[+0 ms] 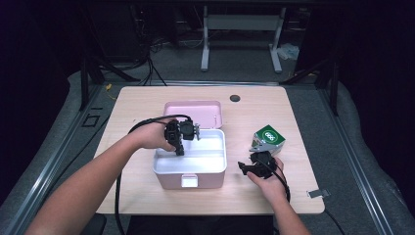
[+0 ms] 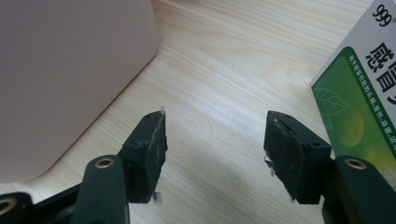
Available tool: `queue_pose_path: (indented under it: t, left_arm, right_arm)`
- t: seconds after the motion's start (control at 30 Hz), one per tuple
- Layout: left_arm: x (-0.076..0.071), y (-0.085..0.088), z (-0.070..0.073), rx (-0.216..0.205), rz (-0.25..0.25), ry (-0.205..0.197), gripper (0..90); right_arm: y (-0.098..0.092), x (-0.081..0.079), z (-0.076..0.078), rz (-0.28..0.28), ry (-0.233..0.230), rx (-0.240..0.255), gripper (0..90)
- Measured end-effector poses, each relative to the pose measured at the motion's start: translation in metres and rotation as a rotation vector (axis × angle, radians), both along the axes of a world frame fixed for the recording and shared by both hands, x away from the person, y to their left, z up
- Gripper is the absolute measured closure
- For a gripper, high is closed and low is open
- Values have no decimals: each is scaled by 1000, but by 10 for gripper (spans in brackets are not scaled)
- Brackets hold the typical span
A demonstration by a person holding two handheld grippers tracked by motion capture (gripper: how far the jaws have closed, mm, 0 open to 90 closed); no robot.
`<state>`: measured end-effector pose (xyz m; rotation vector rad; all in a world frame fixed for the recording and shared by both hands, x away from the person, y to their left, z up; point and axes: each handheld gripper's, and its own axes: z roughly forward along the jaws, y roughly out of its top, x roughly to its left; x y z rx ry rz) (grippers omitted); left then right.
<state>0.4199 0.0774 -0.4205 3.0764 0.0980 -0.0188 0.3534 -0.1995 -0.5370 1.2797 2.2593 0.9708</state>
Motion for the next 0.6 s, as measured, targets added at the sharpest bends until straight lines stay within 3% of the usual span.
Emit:
queue_pose_path:
  t: [0.17, 0.6]
  left_arm:
    - [0, -4, 0, 28, -38, -5, 890]
    - [-3, -2, 8, 22, -36, -45, 893]
  right_arm:
    - [-1, 0, 0, -2, 0, 1, 387]
    - [-2, 1, -1, -2, 4, 4, 388]
